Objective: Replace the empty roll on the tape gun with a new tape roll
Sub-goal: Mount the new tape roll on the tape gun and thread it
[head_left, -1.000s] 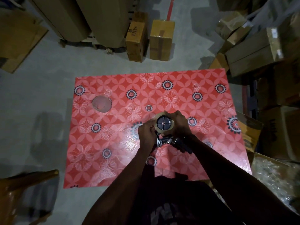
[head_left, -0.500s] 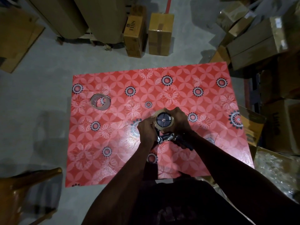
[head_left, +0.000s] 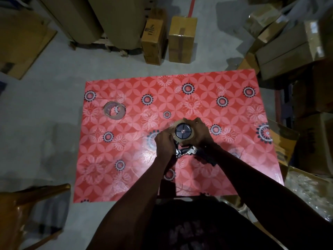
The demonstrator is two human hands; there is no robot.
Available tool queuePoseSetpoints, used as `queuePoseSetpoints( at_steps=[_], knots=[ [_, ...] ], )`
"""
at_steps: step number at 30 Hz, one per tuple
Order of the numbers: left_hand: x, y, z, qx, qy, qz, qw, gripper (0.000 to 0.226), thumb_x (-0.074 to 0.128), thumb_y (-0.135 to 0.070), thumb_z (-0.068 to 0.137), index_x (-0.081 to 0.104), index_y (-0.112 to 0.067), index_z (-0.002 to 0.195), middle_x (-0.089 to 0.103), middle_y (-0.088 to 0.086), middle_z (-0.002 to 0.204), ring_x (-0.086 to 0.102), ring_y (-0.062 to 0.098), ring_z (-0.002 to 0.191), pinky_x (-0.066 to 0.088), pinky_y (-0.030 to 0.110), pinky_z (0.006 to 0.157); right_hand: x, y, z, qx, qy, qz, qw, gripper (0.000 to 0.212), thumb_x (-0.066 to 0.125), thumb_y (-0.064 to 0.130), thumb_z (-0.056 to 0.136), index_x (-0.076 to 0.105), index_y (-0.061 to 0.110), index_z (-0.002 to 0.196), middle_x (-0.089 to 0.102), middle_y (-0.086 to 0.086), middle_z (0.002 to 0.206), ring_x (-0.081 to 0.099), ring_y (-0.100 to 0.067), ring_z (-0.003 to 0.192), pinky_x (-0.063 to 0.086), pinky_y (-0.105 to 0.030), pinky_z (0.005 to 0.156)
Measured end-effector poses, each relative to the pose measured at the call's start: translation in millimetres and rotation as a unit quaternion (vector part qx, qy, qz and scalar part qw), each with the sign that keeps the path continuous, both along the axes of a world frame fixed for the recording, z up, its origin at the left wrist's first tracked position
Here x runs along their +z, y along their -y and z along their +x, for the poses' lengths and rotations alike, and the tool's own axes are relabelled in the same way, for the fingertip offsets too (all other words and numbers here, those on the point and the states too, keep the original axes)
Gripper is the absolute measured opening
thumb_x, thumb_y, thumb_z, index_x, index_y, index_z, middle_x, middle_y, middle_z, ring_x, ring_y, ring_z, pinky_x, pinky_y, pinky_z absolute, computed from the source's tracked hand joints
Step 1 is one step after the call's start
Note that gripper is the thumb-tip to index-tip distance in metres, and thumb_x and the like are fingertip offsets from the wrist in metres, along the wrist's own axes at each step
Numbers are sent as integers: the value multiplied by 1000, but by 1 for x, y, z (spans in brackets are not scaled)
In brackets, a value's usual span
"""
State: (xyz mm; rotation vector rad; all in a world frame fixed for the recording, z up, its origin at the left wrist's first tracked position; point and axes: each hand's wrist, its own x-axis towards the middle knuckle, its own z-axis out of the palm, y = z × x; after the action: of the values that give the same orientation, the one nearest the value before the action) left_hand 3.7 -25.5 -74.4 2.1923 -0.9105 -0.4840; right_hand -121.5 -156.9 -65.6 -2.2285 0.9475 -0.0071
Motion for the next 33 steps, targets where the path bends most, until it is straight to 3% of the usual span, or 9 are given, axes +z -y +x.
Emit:
queuePoseSetpoints(
  at_steps=[4,9,12,15,17,22,26,29,33],
  knots=[
    [1,-11,-3,-34,-12,-26,999,49,55,17,84,76,-7,121,77,11,121,72,22,109,54,30,101,-1,-2,-9,10,9,27,1000,117,99,42,59,43,18,159,55,-19,134,58,-31,120,49,-33,96],
    [0,-38,-12,-51,-8,-24,998,32,69,-9,94,72,-6,126,73,14,122,66,25,108,53,39,96,2,-20,-44,-30,78,4,997,87,87,33,73,53,12,150,58,-17,133,56,-20,115,43,-28,93],
    [-4,-57,-22,13,-37,22,999,40,75,-23,89,71,-10,127,69,13,125,69,30,103,57,43,93,-1,-33,-70,-6,89,-24,996,69,88,28,75,64,9,137,67,-20,120,65,-34,109,51,-35,90],
    [1,-59,-31,30,-89,9,996,40,79,-8,87,71,-4,126,72,17,117,72,27,96,60,36,87,4,-42,-86,25,113,-20,993,68,91,10,74,63,27,133,72,-13,112,65,-33,102,53,-36,84],
    [2,-54,-31,17,-82,18,996,38,76,0,85,72,-1,123,73,18,115,71,30,101,56,31,90,3,-44,-89,19,112,-8,994,64,86,3,77,65,25,134,71,-13,108,66,-34,98,54,-38,80],
    [4,-32,-18,-31,-91,22,995,44,73,4,85,70,-1,129,71,18,126,67,33,116,53,43,103,8,-54,-89,-6,63,25,998,53,81,10,85,68,17,136,66,-16,107,69,-35,88,60,-48,74],
    [12,-17,-7,-106,-137,27,985,51,73,4,87,66,-8,137,66,11,141,61,25,132,46,41,116,5,-67,-89,-38,37,33,998,50,79,7,86,72,23,133,68,-13,109,68,-28,91,60,-44,79],
    [10,-18,-6,-138,-101,28,985,52,78,0,84,69,-13,134,65,11,140,59,25,130,46,41,114,1,-70,-85,-50,12,24,998,47,76,9,87,72,23,132,66,-11,116,68,-24,96,59,-38,85],
    [1,-41,-7,-155,-40,29,987,43,83,-12,83,72,-18,124,53,7,143,53,13,126,40,6,101,6,-71,-79,-36,7,21,999,45,78,16,86,71,21,131,61,-9,122,65,-23,96,51,-25,81]
  ],
)
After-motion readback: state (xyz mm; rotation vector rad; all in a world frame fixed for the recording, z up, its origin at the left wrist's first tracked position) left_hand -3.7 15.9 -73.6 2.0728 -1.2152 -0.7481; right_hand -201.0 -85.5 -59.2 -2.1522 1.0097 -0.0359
